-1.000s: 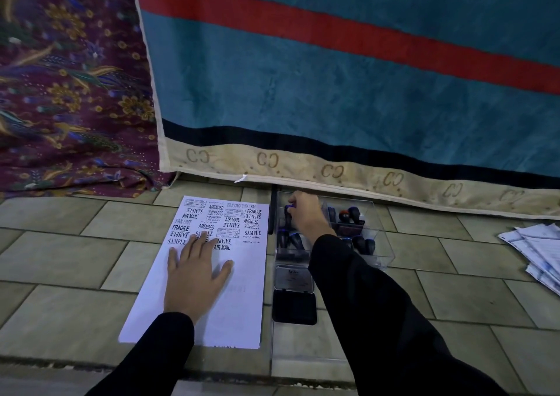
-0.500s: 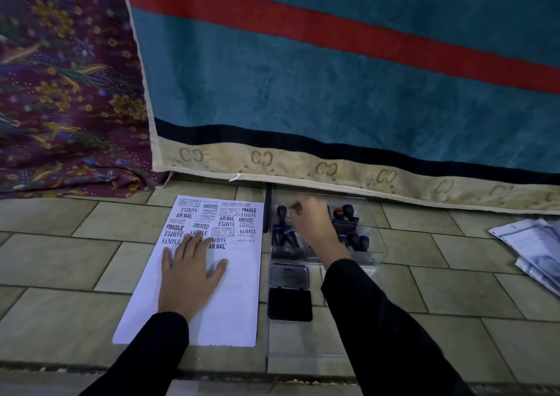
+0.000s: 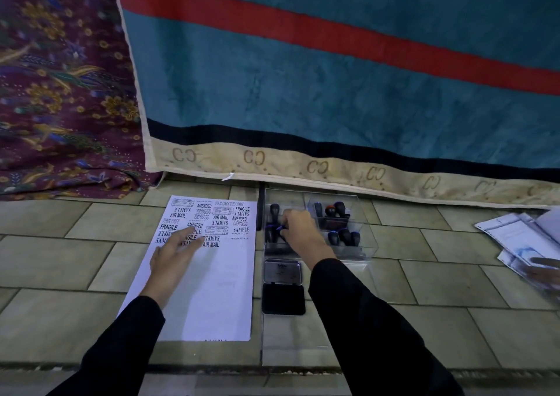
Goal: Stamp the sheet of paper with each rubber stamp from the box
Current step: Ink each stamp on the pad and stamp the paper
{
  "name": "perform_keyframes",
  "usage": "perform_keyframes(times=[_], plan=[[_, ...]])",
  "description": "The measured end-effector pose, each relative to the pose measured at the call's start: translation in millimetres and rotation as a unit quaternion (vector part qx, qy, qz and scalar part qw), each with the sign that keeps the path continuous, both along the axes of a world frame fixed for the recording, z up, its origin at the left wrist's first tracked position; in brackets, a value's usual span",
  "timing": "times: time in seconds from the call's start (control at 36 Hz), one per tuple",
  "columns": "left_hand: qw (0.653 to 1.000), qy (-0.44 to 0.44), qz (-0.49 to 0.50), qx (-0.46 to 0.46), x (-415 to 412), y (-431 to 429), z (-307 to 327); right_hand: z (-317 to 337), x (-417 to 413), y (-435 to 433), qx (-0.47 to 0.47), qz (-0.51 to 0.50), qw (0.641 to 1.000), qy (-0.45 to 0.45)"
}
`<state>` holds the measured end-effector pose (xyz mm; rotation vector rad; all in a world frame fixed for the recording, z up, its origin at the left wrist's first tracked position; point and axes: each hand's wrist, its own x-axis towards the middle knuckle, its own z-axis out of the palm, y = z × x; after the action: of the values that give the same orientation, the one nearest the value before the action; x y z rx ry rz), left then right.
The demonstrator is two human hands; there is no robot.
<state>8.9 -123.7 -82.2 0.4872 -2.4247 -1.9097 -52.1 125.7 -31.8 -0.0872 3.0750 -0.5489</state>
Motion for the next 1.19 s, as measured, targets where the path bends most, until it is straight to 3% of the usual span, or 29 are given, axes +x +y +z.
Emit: perform_keyframes(times=[0.06, 0.17, 0.33, 0.39, 0.5, 0.61, 0.83, 1.19], plan=[[0.998, 0.028, 0.006, 0.049, 0.4, -2.0, -0.2, 2.9, -0.7, 1.5, -0.017, 0.005, 1.000, 0.005], [0.996, 0.054, 0.036, 0.059, -0.2, 2.4, 2.2, 13.2, 6.9, 6.5, -0.068, 0.023, 0.997, 0.017], [0.989, 0.125, 0.050, -0.056, 6.8, 18.4, 17.9, 26.0, 38.1, 14.0, -0.166, 0.026, 0.982, 0.085], [0.986, 0.149, 0.007, -0.079, 14.9, 30.1, 23.6, 27.6, 51.5, 15.2, -0.192, 0.028, 0.975, 0.105], [0.962, 0.162, -0.174, -0.133, 38.0, 54.5, 22.6, 24.7, 78.7, 15.0, -0.241, 0.021, 0.964, 0.107], [0.926, 0.163, -0.267, -0.212, 51.2, 74.3, 13.4, 15.3, 97.8, 18.1, -0.234, 0.058, 0.958, 0.157], [0.876, 0.177, -0.290, -0.344, 52.8, 81.8, -3.8, 10.6, 123.7, 23.1, -0.222, 0.080, 0.962, 0.137], [0.865, 0.191, -0.288, -0.364, 55.7, 82.7, -6.2, -3.1, 142.7, 21.3, -0.177, 0.090, 0.973, 0.113]])
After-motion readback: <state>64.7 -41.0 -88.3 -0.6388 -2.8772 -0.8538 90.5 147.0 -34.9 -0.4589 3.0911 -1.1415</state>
